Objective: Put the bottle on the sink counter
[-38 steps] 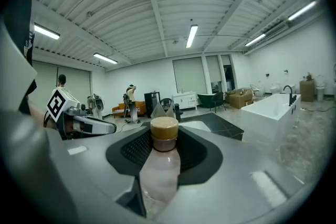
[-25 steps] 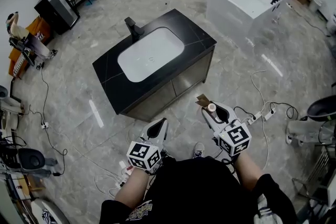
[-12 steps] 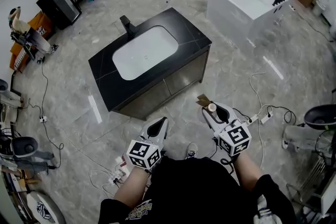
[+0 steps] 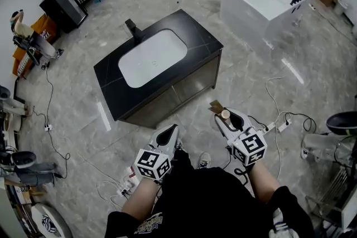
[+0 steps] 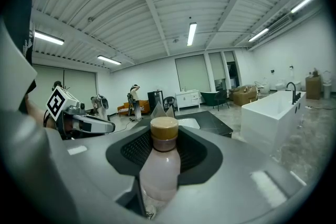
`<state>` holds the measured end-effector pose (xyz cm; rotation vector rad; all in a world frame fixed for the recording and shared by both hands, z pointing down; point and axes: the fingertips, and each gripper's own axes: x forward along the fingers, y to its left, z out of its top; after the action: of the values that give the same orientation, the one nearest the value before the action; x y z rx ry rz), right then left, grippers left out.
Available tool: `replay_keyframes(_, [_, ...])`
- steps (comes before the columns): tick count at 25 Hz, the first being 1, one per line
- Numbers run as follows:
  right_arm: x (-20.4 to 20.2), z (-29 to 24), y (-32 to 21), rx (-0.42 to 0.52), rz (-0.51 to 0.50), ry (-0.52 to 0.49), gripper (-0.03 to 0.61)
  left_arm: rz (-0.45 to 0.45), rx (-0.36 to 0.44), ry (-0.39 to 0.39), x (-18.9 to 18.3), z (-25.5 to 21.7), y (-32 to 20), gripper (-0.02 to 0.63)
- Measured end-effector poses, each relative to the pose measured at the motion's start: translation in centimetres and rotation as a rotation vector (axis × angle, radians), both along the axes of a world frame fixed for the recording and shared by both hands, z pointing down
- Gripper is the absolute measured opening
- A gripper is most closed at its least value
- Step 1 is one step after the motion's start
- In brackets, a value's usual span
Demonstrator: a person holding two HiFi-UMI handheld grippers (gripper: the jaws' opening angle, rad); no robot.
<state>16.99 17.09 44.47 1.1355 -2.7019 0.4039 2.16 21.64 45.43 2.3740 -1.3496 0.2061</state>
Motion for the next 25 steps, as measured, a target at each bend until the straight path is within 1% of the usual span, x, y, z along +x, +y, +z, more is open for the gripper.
replay_keyframes(7, [-0.2,0.3,-2.3,-0.001,0.029,0.004,0.164,0.042,-0.004,0.01,0.3,1.0,-3.0,0.0])
replay_keyframes(13, [-0.8,-0.1,-5.2,-0.006,0.066,0.016,0.164,0.07,0.006,0.028,-0.6,0.5,-6.8,0.0])
replay_keyframes(16, [-1.9,-0.2,-7.3,-0.008,0.074,0.018,0.164,0.077,0.01,0.027,-1.8,0.3,-9.0,0.0])
replay_keyframes(25, [-6.9,0.4,-13.8,-0.03,0.064,0.016,0.164,0.055,-0.009,0.032,-6.9,0.6,-14.9,0.0])
